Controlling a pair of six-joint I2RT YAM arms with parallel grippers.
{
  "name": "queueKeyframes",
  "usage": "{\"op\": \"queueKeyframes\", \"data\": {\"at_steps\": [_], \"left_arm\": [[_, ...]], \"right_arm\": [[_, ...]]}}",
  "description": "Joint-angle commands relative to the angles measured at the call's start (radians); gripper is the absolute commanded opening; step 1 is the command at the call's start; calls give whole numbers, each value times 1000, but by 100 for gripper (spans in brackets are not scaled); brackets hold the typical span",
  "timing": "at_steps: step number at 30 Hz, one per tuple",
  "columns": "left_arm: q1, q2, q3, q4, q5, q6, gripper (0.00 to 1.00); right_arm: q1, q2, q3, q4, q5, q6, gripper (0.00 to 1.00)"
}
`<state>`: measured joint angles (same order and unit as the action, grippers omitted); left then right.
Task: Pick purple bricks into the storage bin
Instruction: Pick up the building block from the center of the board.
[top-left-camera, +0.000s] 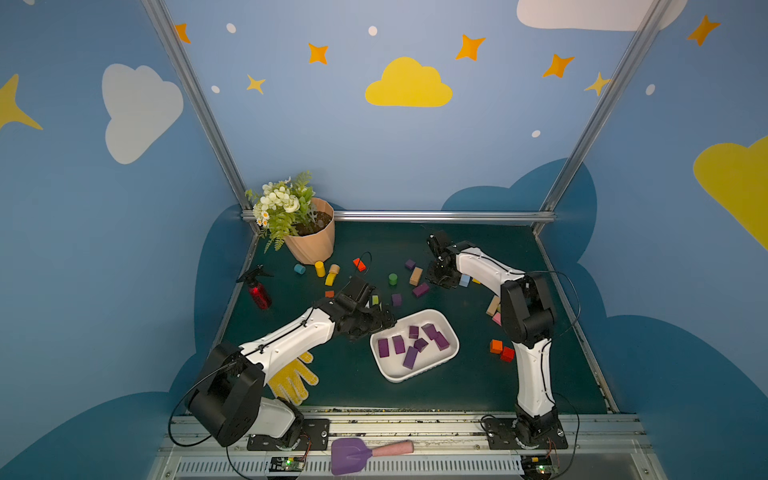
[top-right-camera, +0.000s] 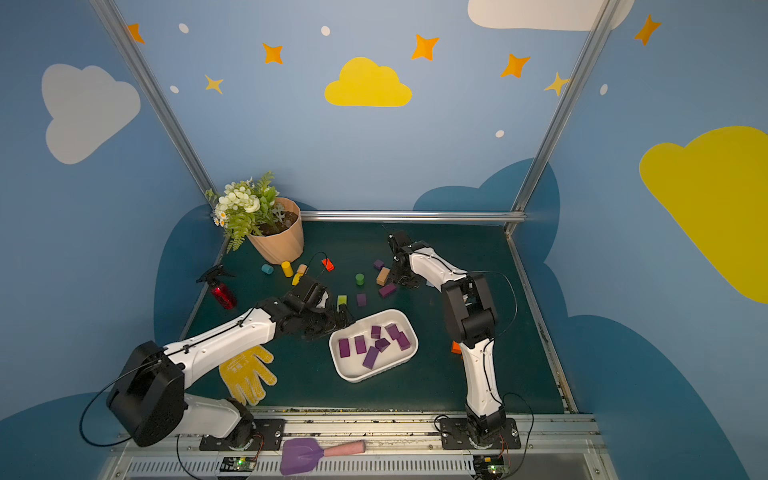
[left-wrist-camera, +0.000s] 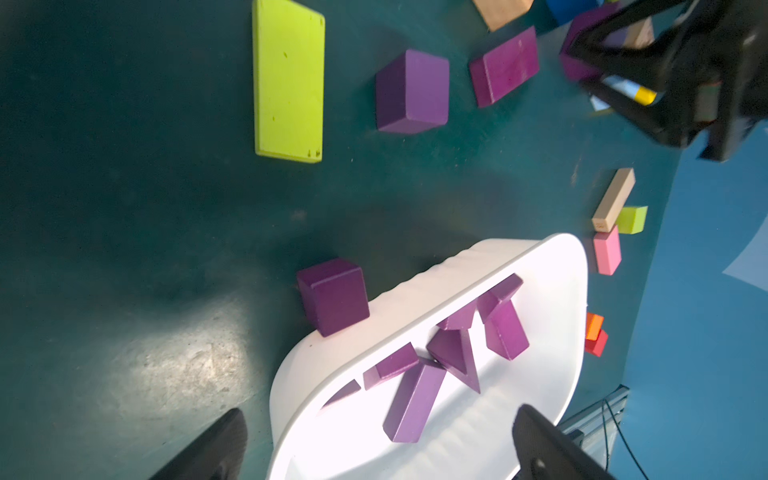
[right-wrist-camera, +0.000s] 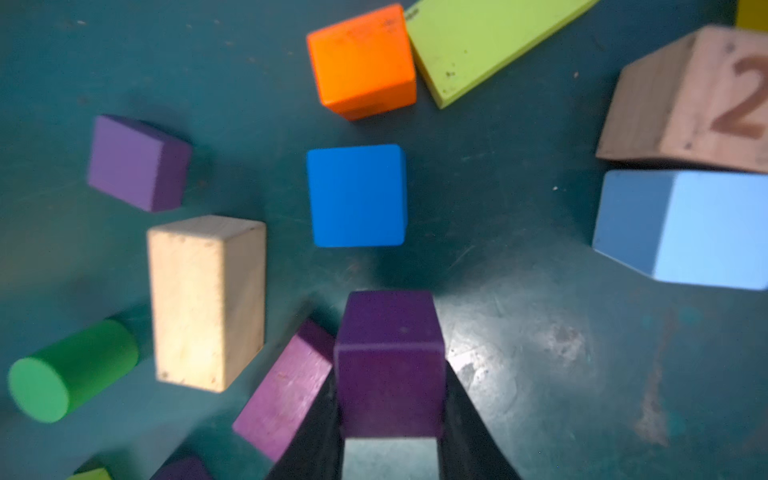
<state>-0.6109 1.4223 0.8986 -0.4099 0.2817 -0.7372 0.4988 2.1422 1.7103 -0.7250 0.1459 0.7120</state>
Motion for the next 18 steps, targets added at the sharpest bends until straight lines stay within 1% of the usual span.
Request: {"op": "queueKeyframes", "data": {"at_steps": [1,8,15,16,18], "left_arm": [[-15,22,23,-32,-16,17,100],[-47,41,38,-46,-29,16,100],[-80,31,48,-75,-62,17,100],[-84,28,48,-79,-93,16,100],[-94,22,45,-88,-111,13,100]], "right_arm": [[15,-60,-15,-26,43,-29,33],[39,-120,-46,-36,77,-55,34],[69,-211,-129,-33,99,-75,34],[74,-224,-140,-33,107,-75,34],[86,-253,-162,-34,119,-81,34]]}}
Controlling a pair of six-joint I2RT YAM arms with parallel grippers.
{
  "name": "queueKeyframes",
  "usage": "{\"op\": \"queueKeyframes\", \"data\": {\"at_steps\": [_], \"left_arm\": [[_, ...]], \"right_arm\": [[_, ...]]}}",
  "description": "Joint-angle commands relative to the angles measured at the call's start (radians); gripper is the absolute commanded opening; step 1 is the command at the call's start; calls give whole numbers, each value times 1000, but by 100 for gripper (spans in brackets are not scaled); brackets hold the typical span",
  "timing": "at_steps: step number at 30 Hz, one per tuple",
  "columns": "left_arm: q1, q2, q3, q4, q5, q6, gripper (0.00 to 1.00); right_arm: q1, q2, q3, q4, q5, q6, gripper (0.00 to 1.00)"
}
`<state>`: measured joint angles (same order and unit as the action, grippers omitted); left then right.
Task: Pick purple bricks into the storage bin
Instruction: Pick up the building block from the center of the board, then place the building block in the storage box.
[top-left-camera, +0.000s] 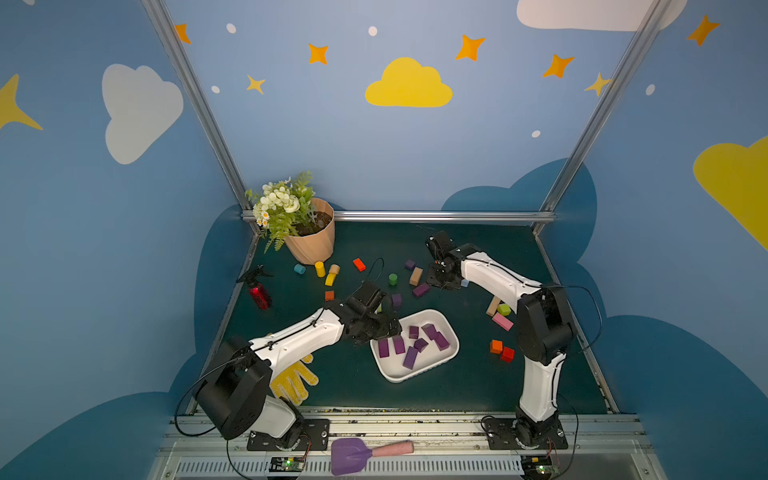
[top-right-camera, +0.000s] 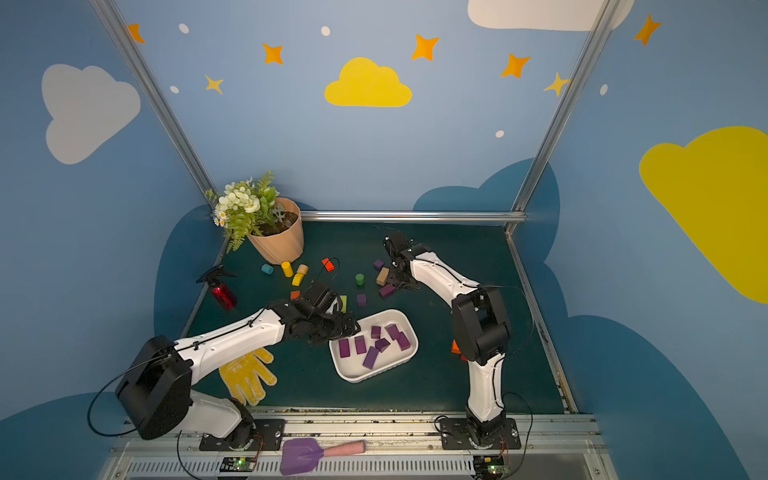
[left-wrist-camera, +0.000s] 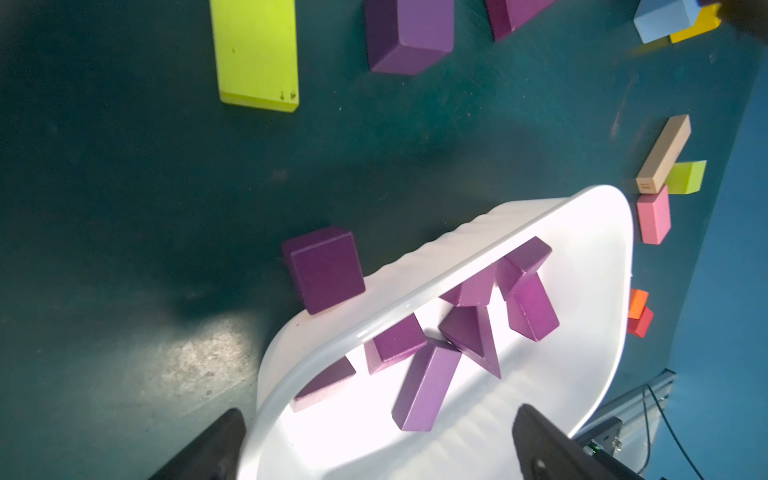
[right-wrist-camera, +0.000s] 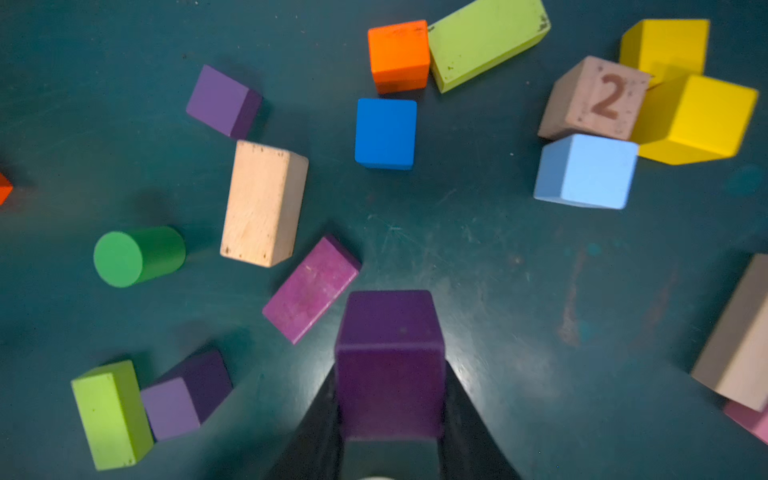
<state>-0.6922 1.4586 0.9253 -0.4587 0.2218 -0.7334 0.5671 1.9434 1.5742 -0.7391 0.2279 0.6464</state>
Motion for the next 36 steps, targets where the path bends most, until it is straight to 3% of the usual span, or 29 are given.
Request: {"op": "queueKeyframes", "data": {"at_steps": [1,20,36], "left_arm": [[-20,-19,17,-41,-57,7,100],[-149,-167,-99,-68,-203,-118,100],[-175,-262,-195,-112,-262,-185,100]], "right_arm": [[22,-67,-34,-22,41,-16,34],[189,-304,-248,-34,98,-6,35],[324,-355,-449,-18,73,71,36]]}}
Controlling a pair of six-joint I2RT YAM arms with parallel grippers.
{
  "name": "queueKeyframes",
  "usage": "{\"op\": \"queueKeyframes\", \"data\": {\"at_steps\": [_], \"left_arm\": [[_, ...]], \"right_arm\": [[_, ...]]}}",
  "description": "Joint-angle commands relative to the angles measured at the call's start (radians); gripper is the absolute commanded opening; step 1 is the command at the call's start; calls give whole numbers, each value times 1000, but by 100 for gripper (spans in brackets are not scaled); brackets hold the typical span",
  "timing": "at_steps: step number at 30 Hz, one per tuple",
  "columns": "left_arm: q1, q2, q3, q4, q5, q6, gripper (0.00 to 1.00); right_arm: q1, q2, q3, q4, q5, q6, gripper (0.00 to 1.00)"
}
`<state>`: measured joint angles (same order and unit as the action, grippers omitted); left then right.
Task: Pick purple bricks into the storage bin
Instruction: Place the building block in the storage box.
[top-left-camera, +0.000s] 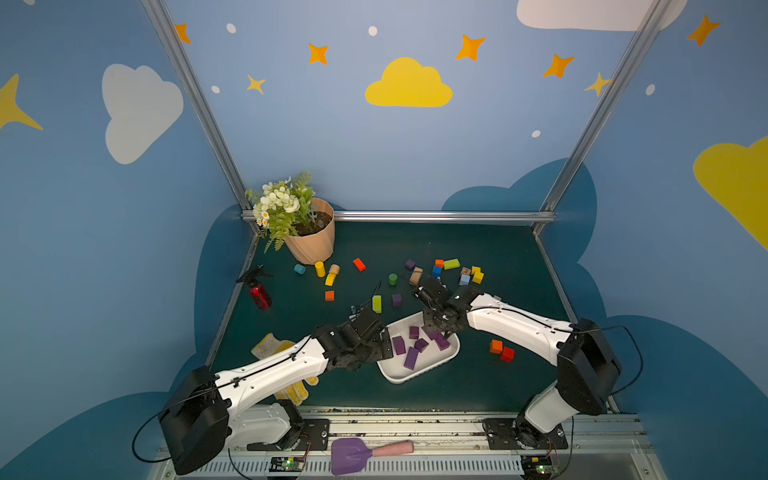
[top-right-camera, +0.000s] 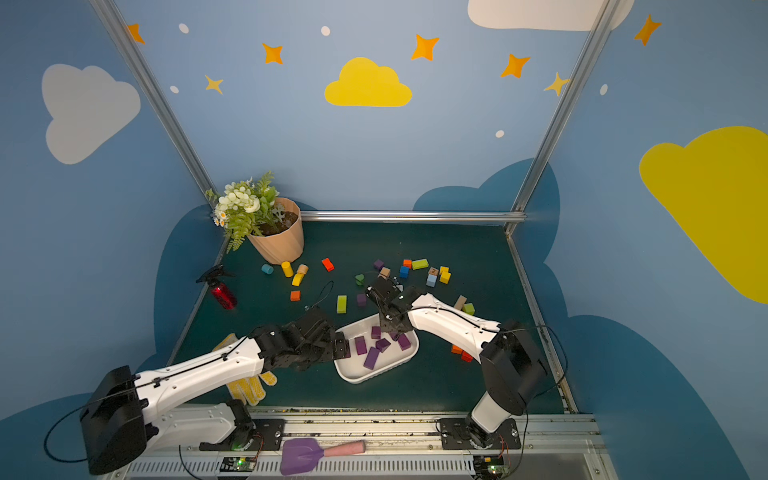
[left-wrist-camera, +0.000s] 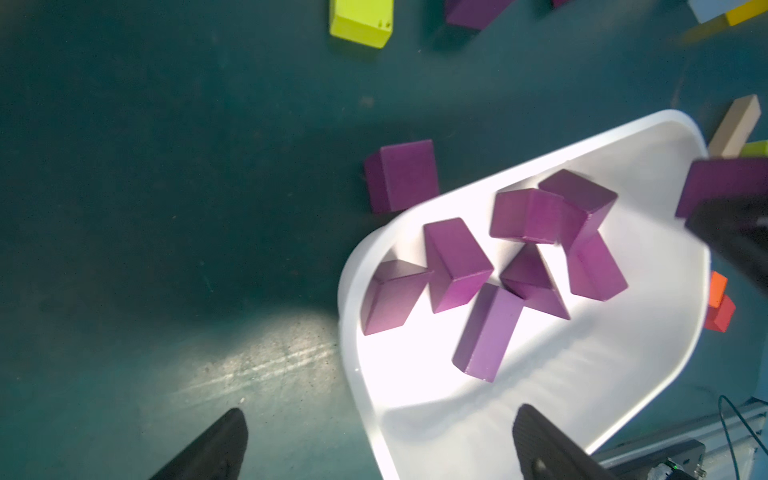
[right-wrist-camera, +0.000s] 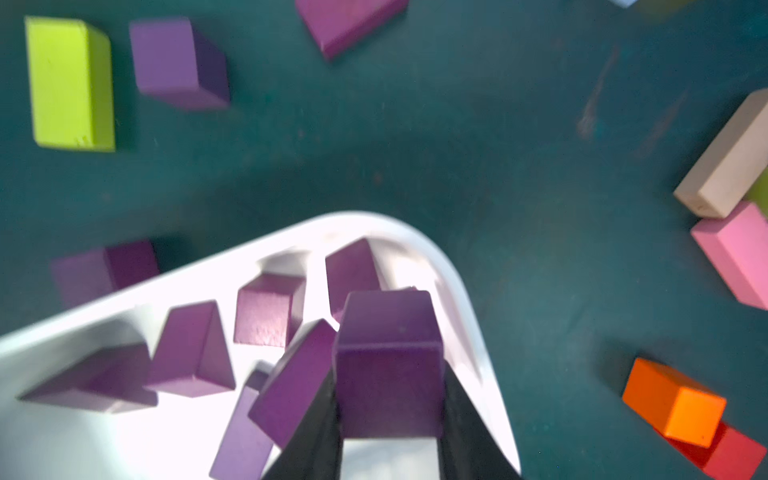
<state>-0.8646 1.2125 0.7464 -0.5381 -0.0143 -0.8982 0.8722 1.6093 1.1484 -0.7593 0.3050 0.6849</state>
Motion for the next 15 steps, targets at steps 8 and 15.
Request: {"op": "queueKeyframes", "data": {"at_steps": [8,15], "left_arm": [[-3,-15,-18,-42,-30,-27,100],[-3,10,-7,-46,-33,-30,100]], "right_arm": [[60,15,-75,25,-45,58,36],[88,41,-82,28,-86,55,44]]}}
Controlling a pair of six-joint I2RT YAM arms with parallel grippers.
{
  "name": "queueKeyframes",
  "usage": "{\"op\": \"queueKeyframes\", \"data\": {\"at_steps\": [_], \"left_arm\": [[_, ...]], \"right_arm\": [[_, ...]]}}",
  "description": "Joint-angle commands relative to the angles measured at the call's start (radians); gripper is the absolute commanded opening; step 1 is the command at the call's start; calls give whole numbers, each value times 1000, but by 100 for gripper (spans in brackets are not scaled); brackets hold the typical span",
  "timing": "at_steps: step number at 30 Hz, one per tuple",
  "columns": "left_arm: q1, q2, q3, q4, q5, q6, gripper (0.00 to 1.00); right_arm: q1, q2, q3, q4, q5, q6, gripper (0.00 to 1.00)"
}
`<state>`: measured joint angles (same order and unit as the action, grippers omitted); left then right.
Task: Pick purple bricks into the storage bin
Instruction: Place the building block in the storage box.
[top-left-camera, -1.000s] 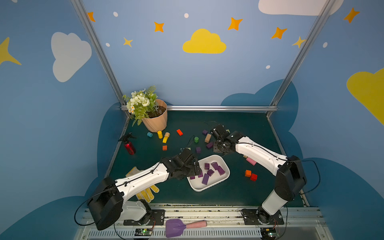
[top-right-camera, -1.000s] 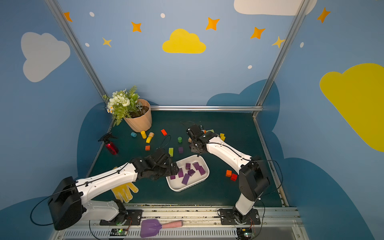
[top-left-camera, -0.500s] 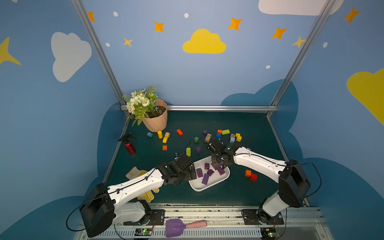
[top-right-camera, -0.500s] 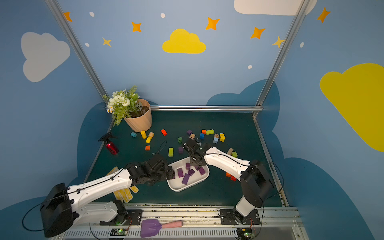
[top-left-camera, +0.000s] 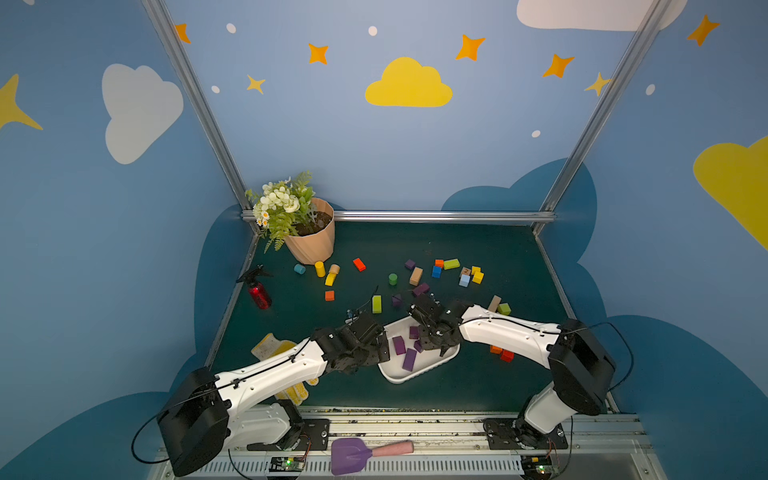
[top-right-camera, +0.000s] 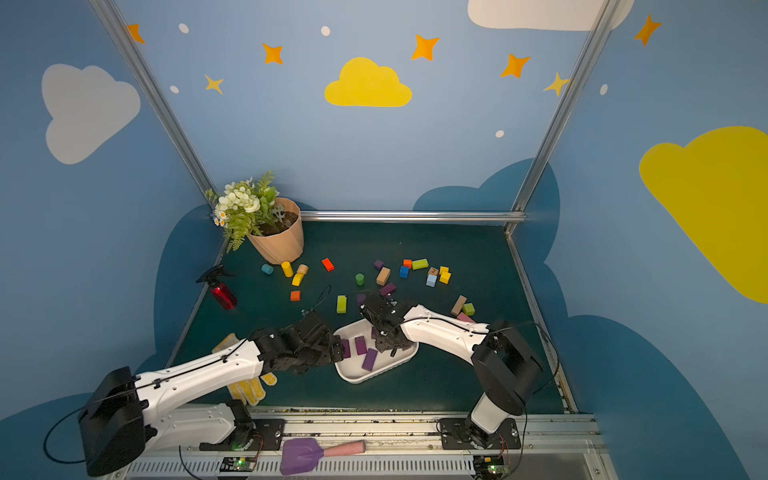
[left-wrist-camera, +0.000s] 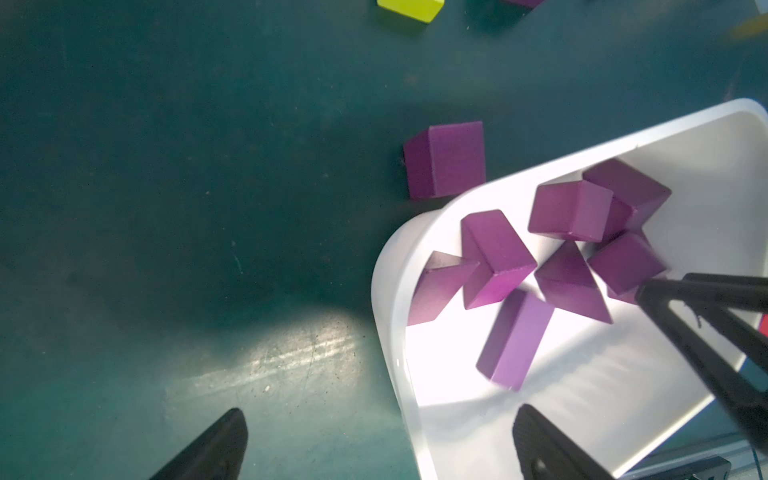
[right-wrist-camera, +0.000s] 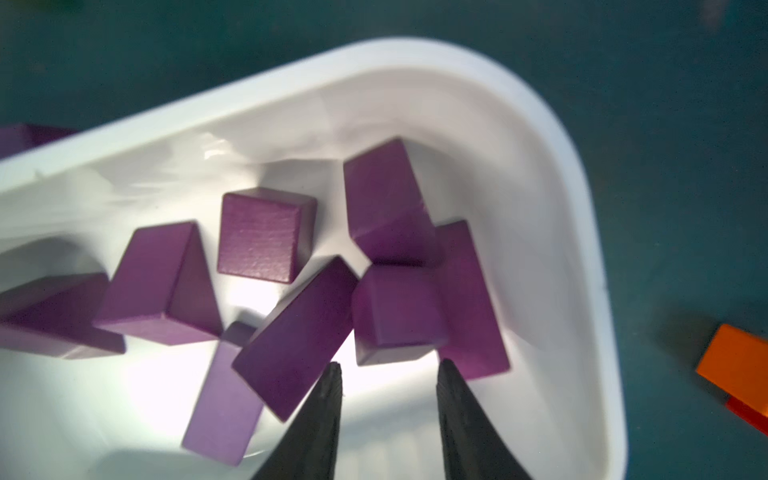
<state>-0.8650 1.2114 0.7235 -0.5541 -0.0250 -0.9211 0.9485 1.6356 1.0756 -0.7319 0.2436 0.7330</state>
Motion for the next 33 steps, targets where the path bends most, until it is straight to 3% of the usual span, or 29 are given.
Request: {"op": "queueKeyframes", "data": {"at_steps": [1,5,15,24,33], "left_arm": [[-3,15,19,-30,-20,-8,100],[-3,17,19,-19,-10,-12,100],[-3,55,40,-21,5,-2,100],[-2,77,60,-25,25,18,100],[6,118,134,-84,16,60,100]], "right_arm": [[14,14,-9,1,-32,0,46],[25,-11,-9,-24,-31,-15,54],[-26,-136,50,-101,56,-87,59],[-209,-157,50,-73,-33,-195,61],[-280,-122,54,-42,-111,-243,61]]}}
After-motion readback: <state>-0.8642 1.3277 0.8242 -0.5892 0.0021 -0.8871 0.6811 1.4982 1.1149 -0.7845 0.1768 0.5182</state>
